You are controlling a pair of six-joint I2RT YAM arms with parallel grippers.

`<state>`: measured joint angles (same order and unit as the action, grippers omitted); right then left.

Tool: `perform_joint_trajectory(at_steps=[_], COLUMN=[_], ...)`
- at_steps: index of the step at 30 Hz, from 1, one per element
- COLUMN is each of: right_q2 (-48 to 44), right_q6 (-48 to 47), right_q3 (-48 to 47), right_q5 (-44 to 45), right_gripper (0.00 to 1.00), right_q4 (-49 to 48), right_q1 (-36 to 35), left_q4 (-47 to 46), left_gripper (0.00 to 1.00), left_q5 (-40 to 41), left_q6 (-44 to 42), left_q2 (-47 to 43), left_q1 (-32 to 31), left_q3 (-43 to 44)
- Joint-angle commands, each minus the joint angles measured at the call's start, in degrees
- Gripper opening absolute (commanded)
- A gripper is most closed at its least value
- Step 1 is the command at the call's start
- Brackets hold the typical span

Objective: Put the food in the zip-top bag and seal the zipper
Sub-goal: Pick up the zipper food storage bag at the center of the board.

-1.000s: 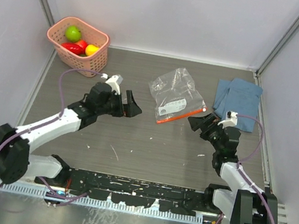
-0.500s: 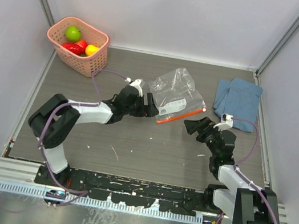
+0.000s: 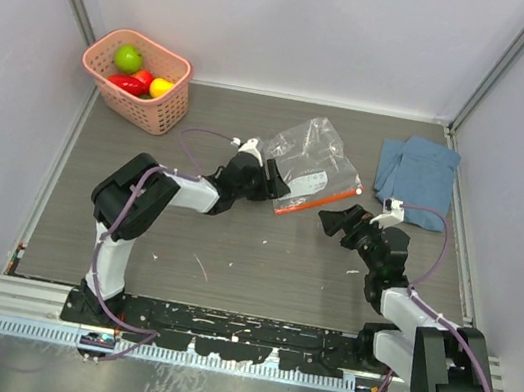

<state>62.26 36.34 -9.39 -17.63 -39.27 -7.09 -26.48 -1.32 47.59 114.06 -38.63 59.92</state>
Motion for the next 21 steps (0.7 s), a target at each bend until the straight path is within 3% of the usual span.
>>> perform_joint_trajectory(at_steps=[1, 6, 13, 21], right_q2=[-0.1, -0.3, -2.6, -8.0], right_q6=[-1.3, -0.8, -0.5, 1.5], right_q3=[-0.7, -0.4, 0.3, 0.8], right_q5=[1.2, 1.0, 0.8, 0.9], right_gripper=[0.96, 0.95, 0.94, 0.92], right_q4=[-3.6, -4.3, -4.5, -3.1], right_q1=[-0.4, -0.4, -0.4, -0.5], left_q4=[-4.6, -7.8, -18.3, -30.9], left_gripper=[0.59, 0.38, 0.0, 0.0], left_q5=[-0.5, -0.9, -1.2, -0.5], left_q6=[1.3, 2.6, 6.4, 12.6], left_q2=[1.9, 1.4, -1.1, -6.4], left_q1=[-0.5, -0.6, -0.7, -0.7], left_q3=[2.3, 0.5, -6.2, -15.5])
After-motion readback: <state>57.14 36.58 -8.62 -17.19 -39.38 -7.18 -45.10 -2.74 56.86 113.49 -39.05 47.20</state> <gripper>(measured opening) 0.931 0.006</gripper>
